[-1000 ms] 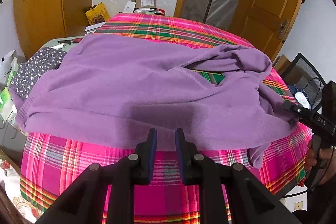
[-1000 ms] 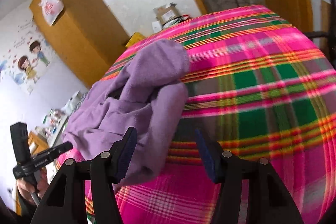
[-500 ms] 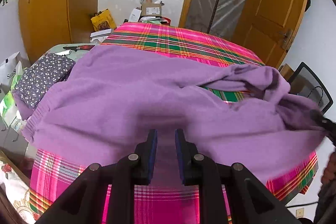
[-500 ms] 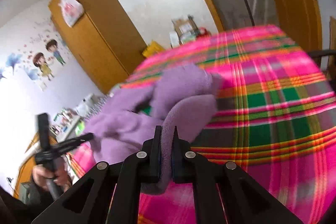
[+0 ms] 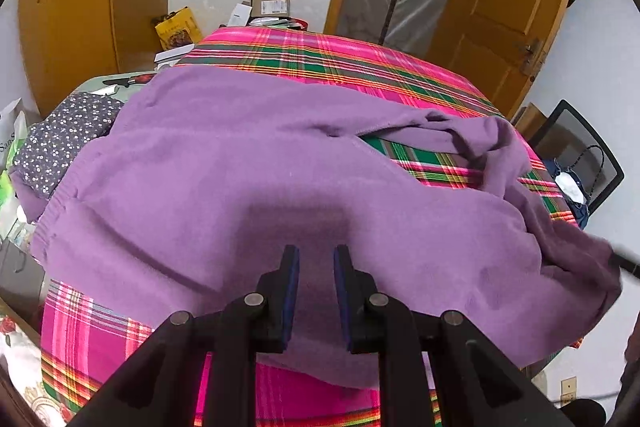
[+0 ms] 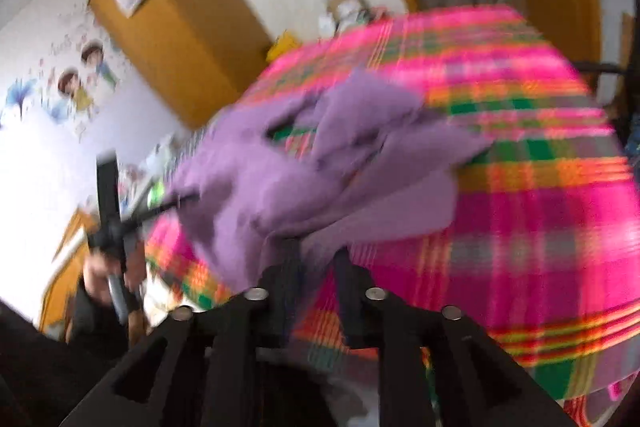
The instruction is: Fold clothes
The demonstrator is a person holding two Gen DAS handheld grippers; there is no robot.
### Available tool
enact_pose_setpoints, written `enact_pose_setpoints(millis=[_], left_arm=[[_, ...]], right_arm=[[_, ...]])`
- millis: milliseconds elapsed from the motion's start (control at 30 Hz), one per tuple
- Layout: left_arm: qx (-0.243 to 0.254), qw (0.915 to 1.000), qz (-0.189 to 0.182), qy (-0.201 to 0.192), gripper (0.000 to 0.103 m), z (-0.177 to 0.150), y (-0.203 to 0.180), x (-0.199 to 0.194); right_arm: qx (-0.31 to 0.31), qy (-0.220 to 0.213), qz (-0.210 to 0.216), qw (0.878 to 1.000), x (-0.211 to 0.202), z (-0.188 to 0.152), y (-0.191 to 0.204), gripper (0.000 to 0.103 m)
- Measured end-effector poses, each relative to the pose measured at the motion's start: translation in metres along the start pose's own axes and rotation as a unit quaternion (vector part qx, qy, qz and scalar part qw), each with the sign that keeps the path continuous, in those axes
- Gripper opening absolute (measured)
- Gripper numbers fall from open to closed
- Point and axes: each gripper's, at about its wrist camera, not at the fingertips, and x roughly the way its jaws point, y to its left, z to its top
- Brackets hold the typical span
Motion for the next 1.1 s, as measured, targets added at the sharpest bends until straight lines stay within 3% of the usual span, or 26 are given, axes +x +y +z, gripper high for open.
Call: enact_pose_setpoints(millis=[67,100,233,400,500,667,867,967,1033,1100], left_arm=[[-0.002,1.0000,-0.004,0.001,0.018,-0.002,-0.002,0.001],[-0.002,1.0000,-0.005,0.002,0.018,-0.002,-0.003,0.001],[-0.003,0.9999,-0.009,0.005,0.018,-0.006,-0.008,0.002],[0.006,0.9999,-0.011,0.010,0.018,-0.009,-0.015,0.002],[0.007,0.9998,-0.009,0.015,0.018,-0.008,-0.016,0.004],[0.004,0.9997,-0.005,0.025,0.018,-0.004,-0.015,0.013],[0.000,0.9995,-0.006,0.030,0.018,0.001,-0.014,0.021],[0.000,0.9993,-0.008,0.035,0.018,0.002,-0.014,0.025],[0.001,0.9993,-0.010,0.037,0.018,0.003,-0.015,0.026],[0.001,0.9992,-0.011,0.037,0.018,0.003,-0.015,0.026]], right_arm=[[0.004,-0.027,-0.012,1.000,0.001,0.014,-0.005,0.058],[0.004,-0.034,-0.016,0.999,0.008,0.023,-0.008,0.059],[0.000,-0.027,-0.018,0.999,0.050,0.063,-0.030,0.059],[0.013,0.062,-0.020,0.998,0.124,0.094,-0.064,0.059],[0.037,0.088,0.003,0.995,0.152,0.098,-0.079,0.059],[0.085,0.099,0.045,0.990,0.172,0.102,-0.088,0.059],[0.115,0.063,0.054,0.990,0.169,0.119,-0.106,0.062],[0.125,0.080,0.081,0.986,0.174,0.117,-0.109,0.063],[0.116,0.083,0.098,0.985,0.174,0.115,-0.104,0.054],[0.098,0.083,0.098,0.987,0.170,0.117,-0.097,0.010]])
